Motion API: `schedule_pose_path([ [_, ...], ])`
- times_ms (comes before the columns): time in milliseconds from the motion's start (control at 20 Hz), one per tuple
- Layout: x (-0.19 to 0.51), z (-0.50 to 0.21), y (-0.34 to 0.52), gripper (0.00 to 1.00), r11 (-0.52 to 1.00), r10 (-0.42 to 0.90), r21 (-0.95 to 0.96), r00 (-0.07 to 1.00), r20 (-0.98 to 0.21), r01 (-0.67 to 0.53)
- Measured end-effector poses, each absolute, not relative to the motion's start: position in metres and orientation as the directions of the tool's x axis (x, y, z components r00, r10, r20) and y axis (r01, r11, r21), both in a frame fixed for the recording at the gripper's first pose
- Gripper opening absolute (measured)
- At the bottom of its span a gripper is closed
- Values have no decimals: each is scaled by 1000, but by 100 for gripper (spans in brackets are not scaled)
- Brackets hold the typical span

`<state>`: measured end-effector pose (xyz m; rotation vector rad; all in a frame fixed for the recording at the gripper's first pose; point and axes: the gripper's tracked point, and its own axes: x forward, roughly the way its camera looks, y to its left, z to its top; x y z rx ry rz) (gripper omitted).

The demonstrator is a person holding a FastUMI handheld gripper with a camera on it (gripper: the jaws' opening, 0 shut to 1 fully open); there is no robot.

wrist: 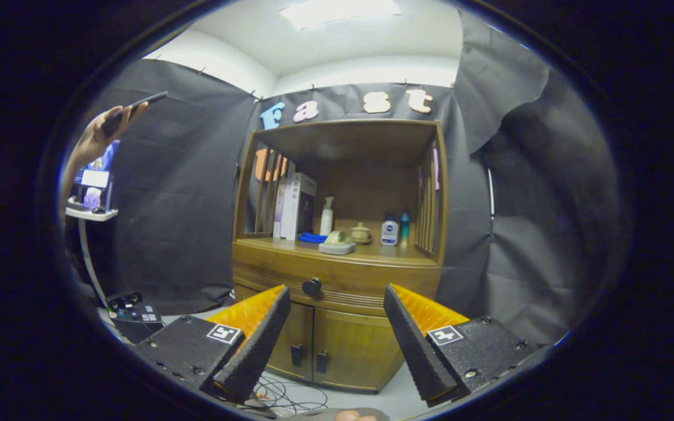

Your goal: Pull open the drawer, take out the items inside it, and place them on the countertop above the cabinet.

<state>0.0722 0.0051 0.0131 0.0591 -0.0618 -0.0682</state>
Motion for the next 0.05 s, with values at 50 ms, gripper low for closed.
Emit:
schedule_pose_path([
  [50, 71, 15, 4, 100, 996, -70, 53, 995, 66, 66],
])
